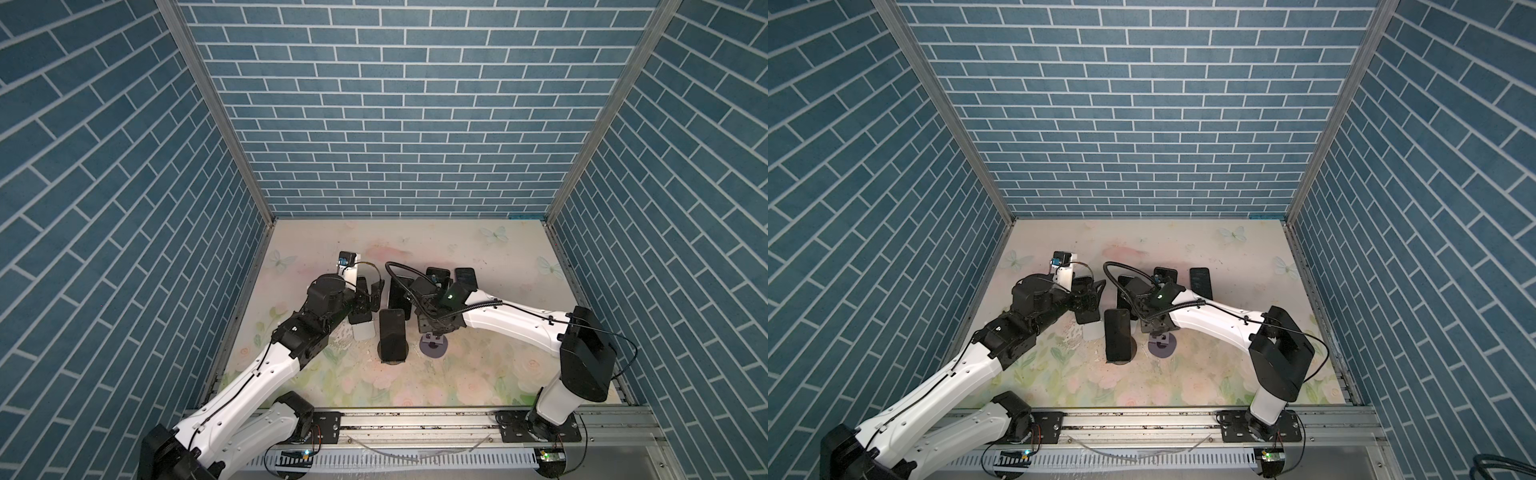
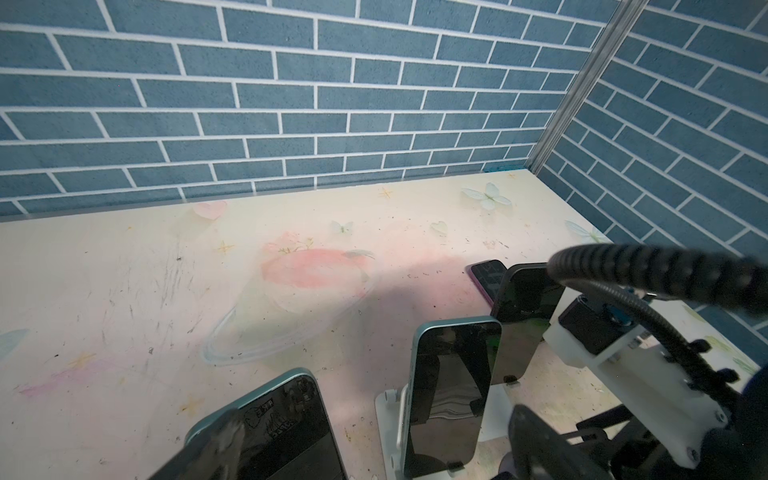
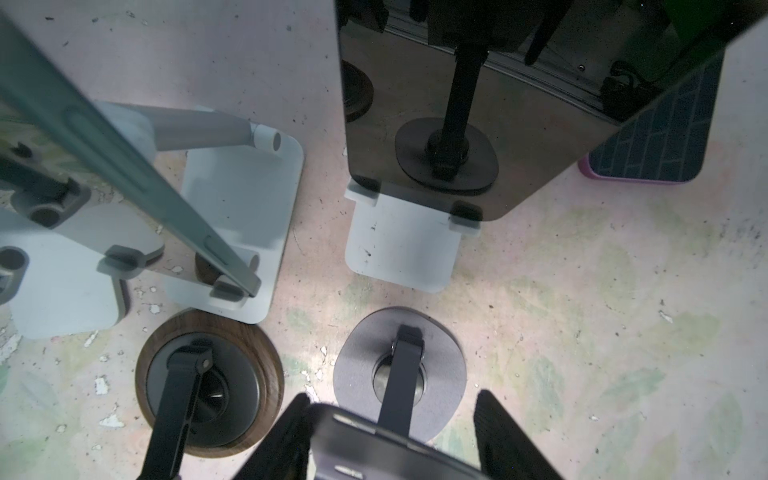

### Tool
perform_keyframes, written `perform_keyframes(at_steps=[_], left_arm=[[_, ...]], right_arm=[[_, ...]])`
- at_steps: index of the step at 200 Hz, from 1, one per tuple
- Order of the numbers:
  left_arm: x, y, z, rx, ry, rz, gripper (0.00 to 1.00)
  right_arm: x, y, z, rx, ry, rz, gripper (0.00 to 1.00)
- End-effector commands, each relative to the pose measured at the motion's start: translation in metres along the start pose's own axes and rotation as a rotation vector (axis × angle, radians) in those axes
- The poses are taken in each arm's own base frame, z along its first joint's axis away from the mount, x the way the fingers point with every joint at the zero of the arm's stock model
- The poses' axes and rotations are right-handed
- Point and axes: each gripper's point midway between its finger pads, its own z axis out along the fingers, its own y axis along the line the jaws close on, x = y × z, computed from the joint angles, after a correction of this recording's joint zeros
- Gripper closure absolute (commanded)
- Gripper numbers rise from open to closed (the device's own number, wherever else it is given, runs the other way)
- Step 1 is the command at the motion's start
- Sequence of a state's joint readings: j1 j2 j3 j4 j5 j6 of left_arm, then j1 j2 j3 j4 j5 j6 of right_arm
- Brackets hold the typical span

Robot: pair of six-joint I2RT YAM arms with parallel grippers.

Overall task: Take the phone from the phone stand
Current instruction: 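Grasp the empty grey metal phone stand with the right gripper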

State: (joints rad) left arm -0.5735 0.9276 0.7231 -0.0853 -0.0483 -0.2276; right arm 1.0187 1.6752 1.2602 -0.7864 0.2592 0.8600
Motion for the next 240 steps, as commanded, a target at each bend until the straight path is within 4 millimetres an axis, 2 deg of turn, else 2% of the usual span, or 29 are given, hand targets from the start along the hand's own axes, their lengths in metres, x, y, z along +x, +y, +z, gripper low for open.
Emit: perform_keyframes(at_steps=[1,17,105,127,159,240], left_arm=[[0.002,0.002,0.001,-0.004,0.000,0.005,0.00],[0.002,0.002,0.000,-0.004,0.000,0.005,0.00],[0.003,0.002,0.000,-0.002,-0.004,0.006,0.00],[0.002,0.001,0.001,-0.002,-0.004,0.010,0.01],[0.003,0.000,0.004,0.003,-0.003,0.010,0.00],[0.002,-0.002,0.008,0.013,0.002,0.023,0.00]], right_arm=[[0.015,-0.021,-0.002,0.070,0.032,-0.021,0.46],[0.018,-0.025,-0.002,0.082,0.038,-0.028,0.45],[0.024,-0.039,-0.005,0.142,0.061,-0.015,0.26],[0.026,-0.042,-0.008,0.163,0.076,-0.010,0.24],[0.032,-0.045,-0.007,0.179,0.105,-0.001,0.26],[0.032,-0.043,-0.008,0.158,0.100,0.010,0.47]])
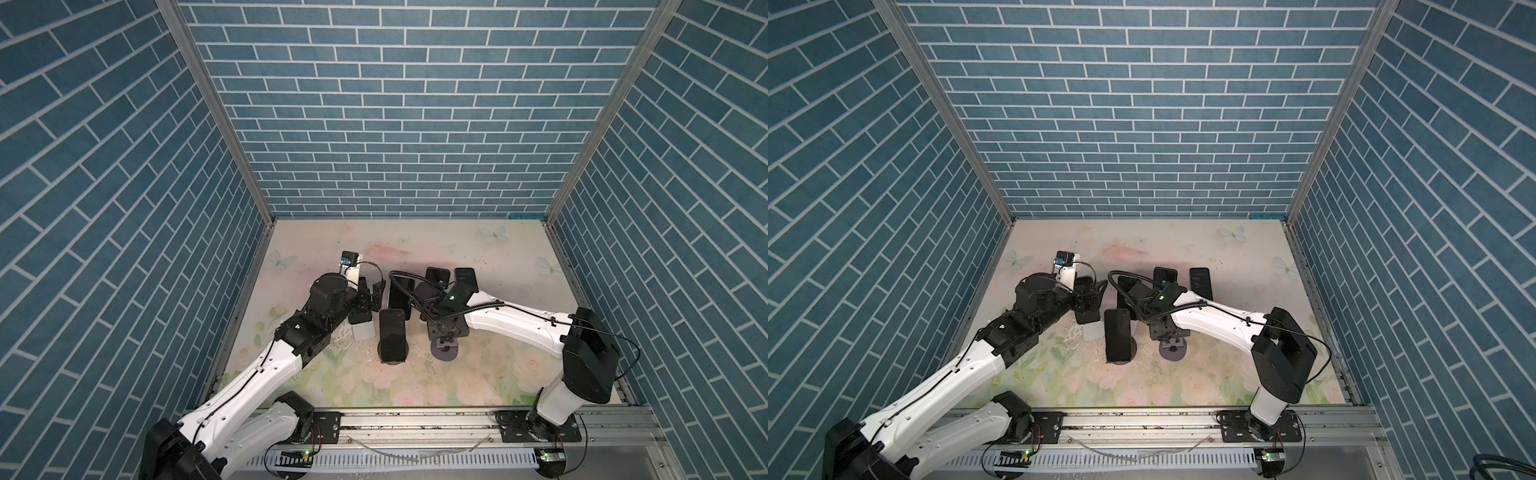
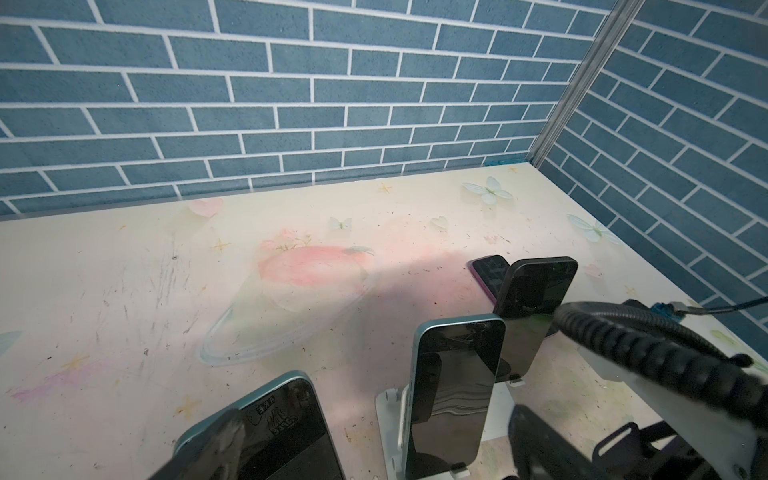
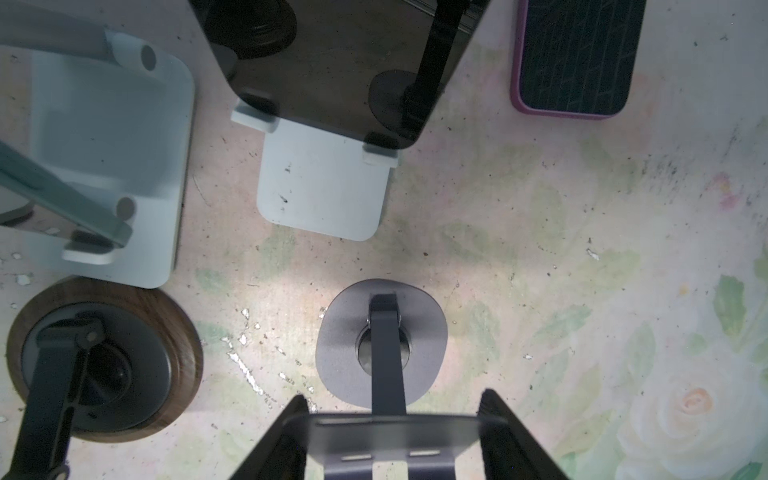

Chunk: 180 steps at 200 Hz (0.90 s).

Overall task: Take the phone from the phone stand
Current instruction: 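Grasp the empty grey metal phone stand with the right gripper, then carry the grey stand with the right gripper toward the far corner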

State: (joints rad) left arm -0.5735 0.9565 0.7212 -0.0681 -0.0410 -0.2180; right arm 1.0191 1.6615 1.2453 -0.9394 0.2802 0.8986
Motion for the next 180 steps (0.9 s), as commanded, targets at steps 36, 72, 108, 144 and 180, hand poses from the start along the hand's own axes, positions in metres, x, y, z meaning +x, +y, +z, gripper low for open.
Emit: perform_keyframes(at_steps=[36,72,108,144,180], left_arm=[[-0.001,0.000,0.000,0.009,-0.014,0.011,0.00],[-0.001,0.001,-0.001,0.002,-0.018,0.014,0.00],[-0.002,0.002,-0.002,-0.004,-0.021,0.015,0.00],[-0.003,0.002,-0.004,-0.001,-0.029,0.012,0.00],[-0.008,0.002,-0.009,0.000,-0.050,0.013,0.01]], right_arm=[[0.005,-0.015,-0.005,0.039,-0.003,0.006,0.49],[0.003,-0.030,-0.010,0.030,-0.020,0.041,0.50],[0.001,-0.053,-0.015,0.010,-0.033,0.097,0.50],[-0.005,-0.084,-0.018,0.025,-0.041,0.148,0.50],[-0.020,-0.115,-0.024,0.047,-0.070,0.190,0.50]])
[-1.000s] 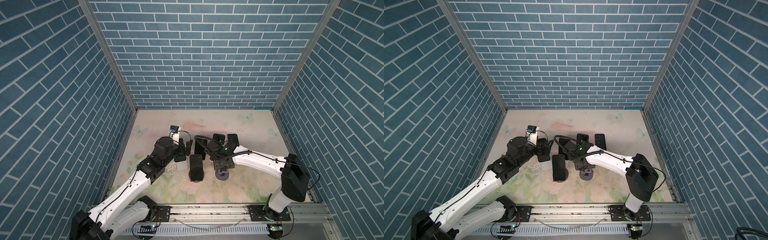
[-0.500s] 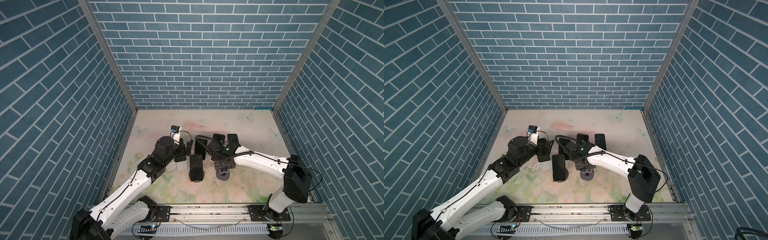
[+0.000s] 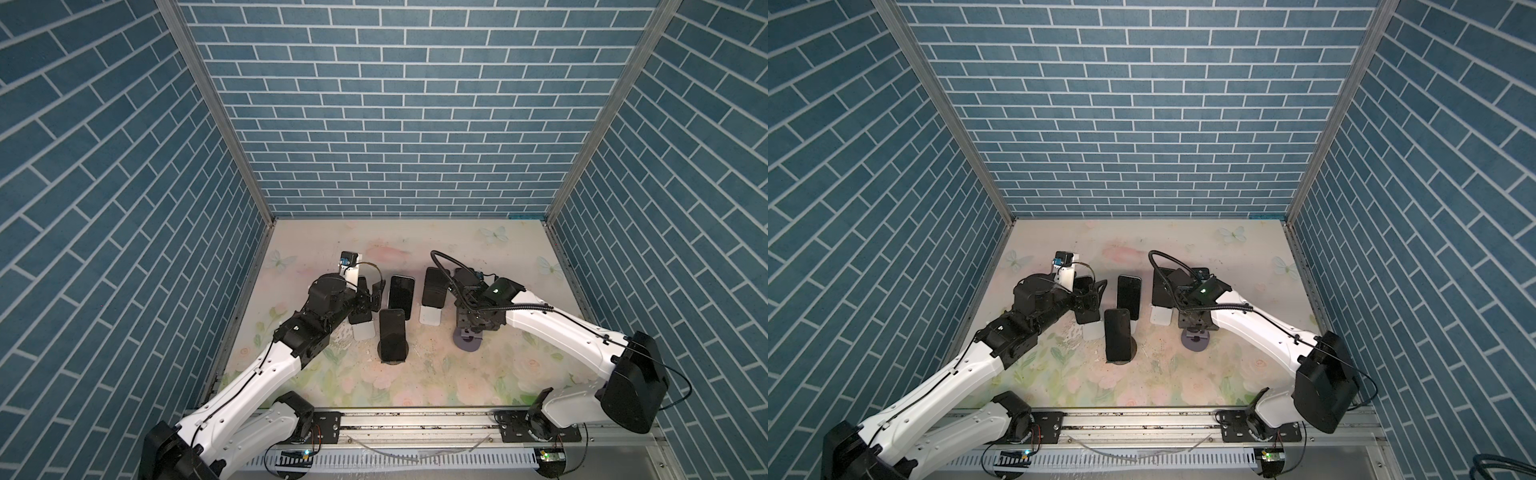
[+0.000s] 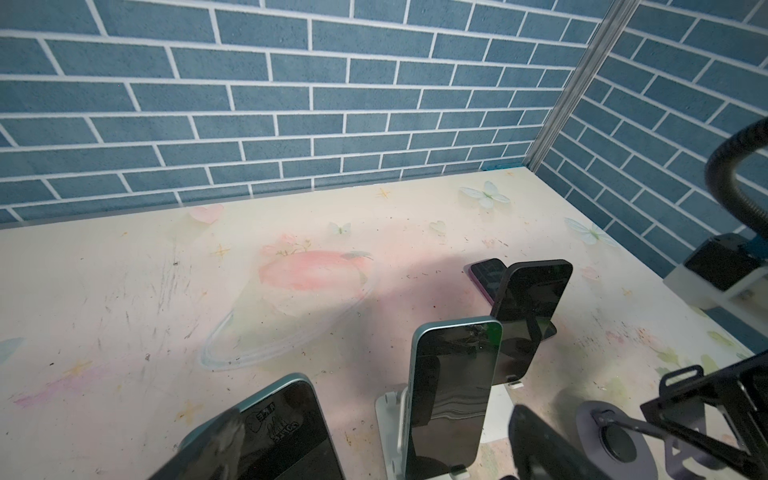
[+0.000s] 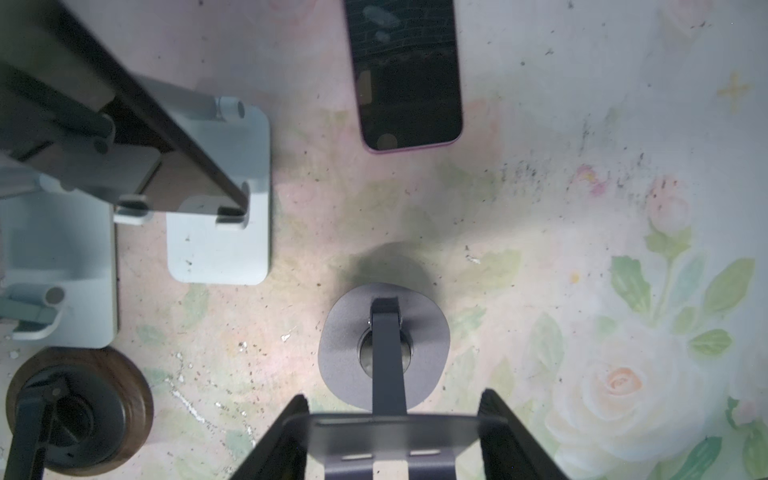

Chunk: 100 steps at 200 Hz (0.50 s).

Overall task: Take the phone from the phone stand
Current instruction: 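Carry the grey stand with the right gripper toward the far corner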

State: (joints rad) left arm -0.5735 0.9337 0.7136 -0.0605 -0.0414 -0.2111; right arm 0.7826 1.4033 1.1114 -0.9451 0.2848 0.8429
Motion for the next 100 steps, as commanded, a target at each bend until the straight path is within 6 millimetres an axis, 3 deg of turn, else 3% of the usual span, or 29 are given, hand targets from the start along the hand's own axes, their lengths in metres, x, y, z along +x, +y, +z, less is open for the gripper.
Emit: perform_keyframes(at_steps=[1,9,100], left_arm=[[-0.004,0.002,-0.005,-0.005,-0.028,0.009,0.00],[0.005,0.004,-0.003,-0.008,-0.011,0.011,0.01],[0.003,0.005,-0.001,-0.019,-0.009,0.022,0.00]], right_arm=[[-0.005,-0.027,-0.004,0.050,-0.008,-0.011,0.50],[-0.011,-0.032,-0.004,0.049,-0.014,-0.003,0.50],[-0.092,-0.079,0.001,0.098,-0.082,0.040,0.50]])
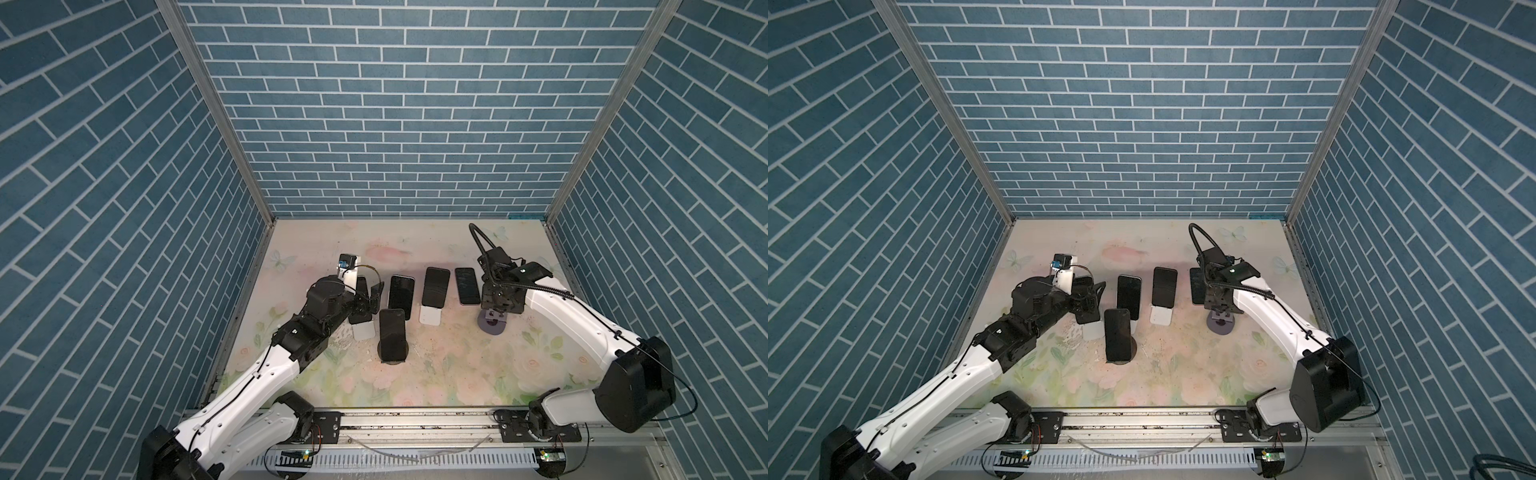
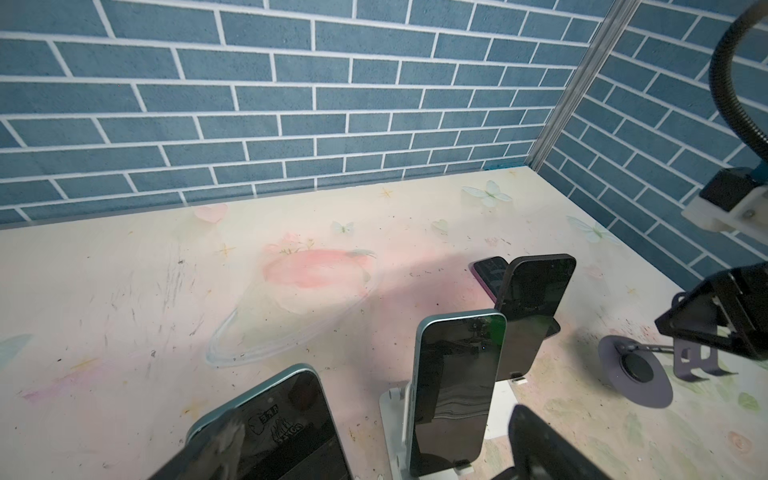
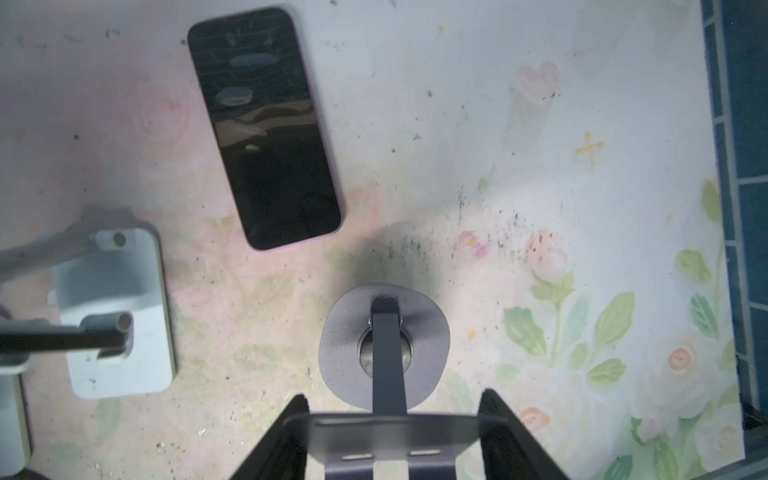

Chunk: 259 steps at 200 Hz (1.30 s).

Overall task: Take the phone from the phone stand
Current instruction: 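Carry the grey stand with the right gripper toward the far corner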

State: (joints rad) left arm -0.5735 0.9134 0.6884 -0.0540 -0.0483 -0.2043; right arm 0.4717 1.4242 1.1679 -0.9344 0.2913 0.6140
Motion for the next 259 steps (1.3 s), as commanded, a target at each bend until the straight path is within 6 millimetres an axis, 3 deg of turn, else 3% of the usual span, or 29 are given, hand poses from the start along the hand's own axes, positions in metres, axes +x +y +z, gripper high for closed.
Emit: perform_keyframes(at_steps=[1,64,148,205,259], left_arm=[[-0.002,0.003,0.001,-0.013,-0.006,0.015,0.00],[-0.001,0.005,0.003,-0.027,0.002,0.021,0.00],[-0.011,0.004,0.005,-0.036,0.001,0.027,0.00],[-0.013,0.004,0.011,-0.043,0.010,0.038,0.00],[-0.015,0.004,0.013,-0.047,0.012,0.041,0.00]], right_arm=[[-0.036,-0.007,-0.008,0.003,-0.062,-0.027,0.50],[-0.099,-0.025,0.011,-0.047,-0.105,0.074,0.50],[-0.159,-0.022,0.050,-0.057,-0.093,0.049,0.49],[-0.177,-0.017,0.076,-0.039,-0.058,-0.009,0.48],[-0.176,-0.013,0.098,-0.030,-0.014,-0.033,0.48]])
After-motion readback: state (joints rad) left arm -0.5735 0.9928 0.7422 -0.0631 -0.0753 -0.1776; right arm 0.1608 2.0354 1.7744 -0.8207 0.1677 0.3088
